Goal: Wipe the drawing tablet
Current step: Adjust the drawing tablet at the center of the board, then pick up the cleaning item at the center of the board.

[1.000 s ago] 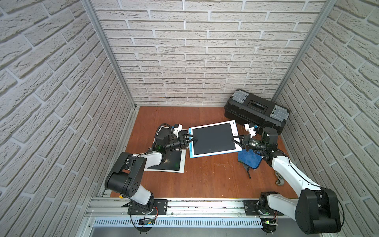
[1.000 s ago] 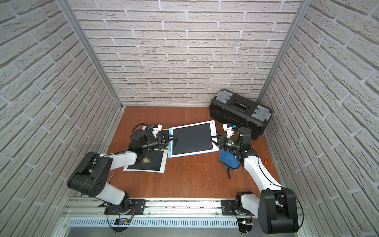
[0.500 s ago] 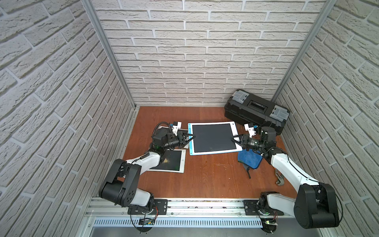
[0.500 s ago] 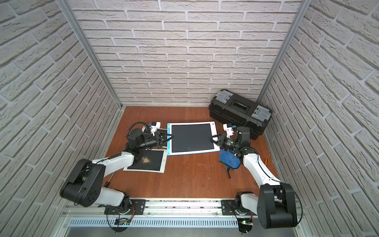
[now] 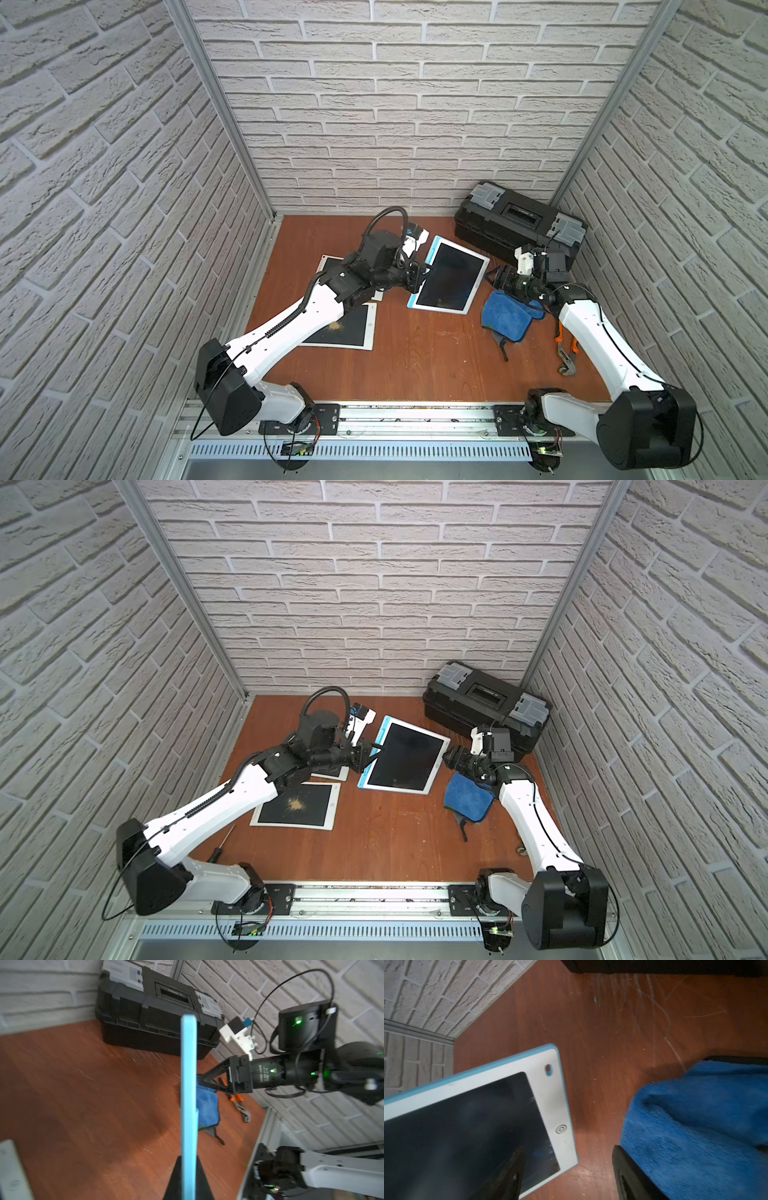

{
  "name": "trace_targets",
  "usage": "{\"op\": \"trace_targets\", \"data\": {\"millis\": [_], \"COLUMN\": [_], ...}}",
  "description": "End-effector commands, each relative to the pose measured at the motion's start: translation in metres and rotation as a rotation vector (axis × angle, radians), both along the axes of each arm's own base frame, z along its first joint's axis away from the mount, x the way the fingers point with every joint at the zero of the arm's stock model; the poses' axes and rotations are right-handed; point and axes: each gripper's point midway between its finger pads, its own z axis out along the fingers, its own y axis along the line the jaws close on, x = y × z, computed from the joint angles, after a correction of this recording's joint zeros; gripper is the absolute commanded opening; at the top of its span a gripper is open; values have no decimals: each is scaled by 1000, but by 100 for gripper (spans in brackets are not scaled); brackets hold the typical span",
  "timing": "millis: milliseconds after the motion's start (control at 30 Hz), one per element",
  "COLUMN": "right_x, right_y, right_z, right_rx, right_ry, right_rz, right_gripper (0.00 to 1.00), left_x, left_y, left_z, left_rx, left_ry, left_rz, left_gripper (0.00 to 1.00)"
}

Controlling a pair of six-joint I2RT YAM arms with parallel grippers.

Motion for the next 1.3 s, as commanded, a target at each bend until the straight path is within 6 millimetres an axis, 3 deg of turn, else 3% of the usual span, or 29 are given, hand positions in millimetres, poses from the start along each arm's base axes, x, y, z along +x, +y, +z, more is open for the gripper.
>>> {"op": "trace_targets", "data": {"millis": [0,133,233,333,567,733,867,933,1000,1067,1167,1267], "right_x": [-20,-34,-39,-43,-45,-37,-32,-29,-25,-22,-23,-41], "right_y": [-35,-56,-61,-69,-70,-66,-64,-61,-66,-73,-82,-99], "right_z": [-20,-46,-62,-76,-111,-132,-145,-146,-126,-91,-18,50], "right_rx": [-182,-290,-320,-354,-359,-335,-324,-309,-336,-362,-413,-499], "right_ry": [114,240,296,348,468,528,569,570,528,424,248,97], "right_rz": [-99,-151,-165,-193,-199,-182,-182,-170,-188,-217,-262,-351], "right_gripper": [68,67,68,72,74,74,72,62,39,3,3,3], "left_x": [31,18,-18,-55,-109,-131,-151,-158,-163,-168,-174,-180], "left_y": [42,24,8,-1,-2,4,8,10,13,14,16,18], "left_z": [-32,-14,-28,-43,-89,-119,-122,-124,-125,-126,-131,-135], "left_rx": [417,453,532,483,496,603,570,554,547,533,536,542], "left_ry": [-218,-529,-829,-985,-1159,-1224,-1251,-1249,-1248,-1249,-1256,-1275], "left_rz": [72,-57,-256,-413,-605,-670,-689,-696,-698,-705,-733,-762], "left_gripper": [0,0,0,0,0,0,0,0,0,0,0,0]}}
